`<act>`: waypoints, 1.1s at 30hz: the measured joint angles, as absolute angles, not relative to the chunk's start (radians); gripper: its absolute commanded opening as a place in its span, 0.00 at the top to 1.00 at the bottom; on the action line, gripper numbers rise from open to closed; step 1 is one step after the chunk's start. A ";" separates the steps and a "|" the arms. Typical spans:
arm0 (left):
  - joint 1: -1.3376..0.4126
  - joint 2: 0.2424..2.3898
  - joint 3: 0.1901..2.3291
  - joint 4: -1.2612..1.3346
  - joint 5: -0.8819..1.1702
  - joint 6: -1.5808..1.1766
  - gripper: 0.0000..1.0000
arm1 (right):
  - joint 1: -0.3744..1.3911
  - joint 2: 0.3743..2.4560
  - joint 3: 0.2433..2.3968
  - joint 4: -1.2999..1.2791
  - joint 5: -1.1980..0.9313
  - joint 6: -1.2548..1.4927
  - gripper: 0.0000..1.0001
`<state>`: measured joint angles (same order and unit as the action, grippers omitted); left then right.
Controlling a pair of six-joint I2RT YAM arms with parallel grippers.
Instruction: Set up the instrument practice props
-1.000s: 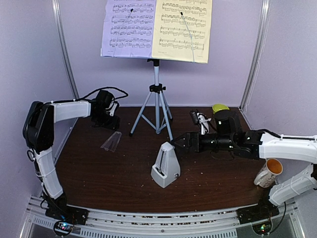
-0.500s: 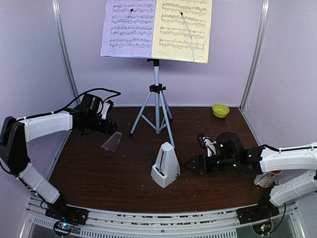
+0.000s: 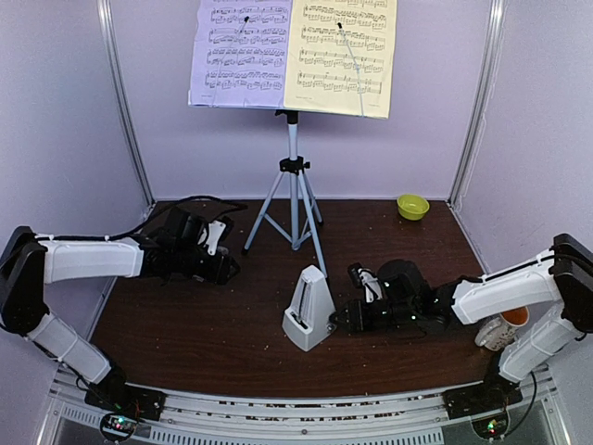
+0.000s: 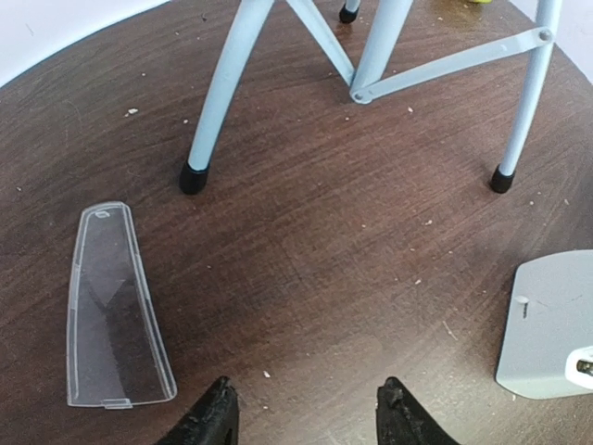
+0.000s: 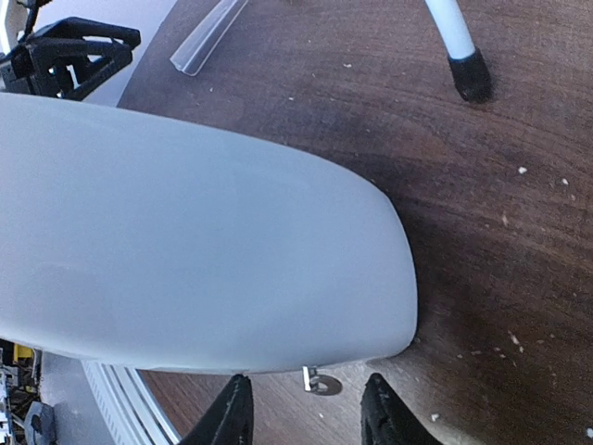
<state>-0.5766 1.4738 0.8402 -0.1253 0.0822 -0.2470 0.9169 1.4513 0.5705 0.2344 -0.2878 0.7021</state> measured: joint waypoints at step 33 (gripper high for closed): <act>-0.792 1.636 0.672 0.250 0.123 -0.477 0.65 | 0.839 1.645 0.836 0.285 -0.308 0.622 0.41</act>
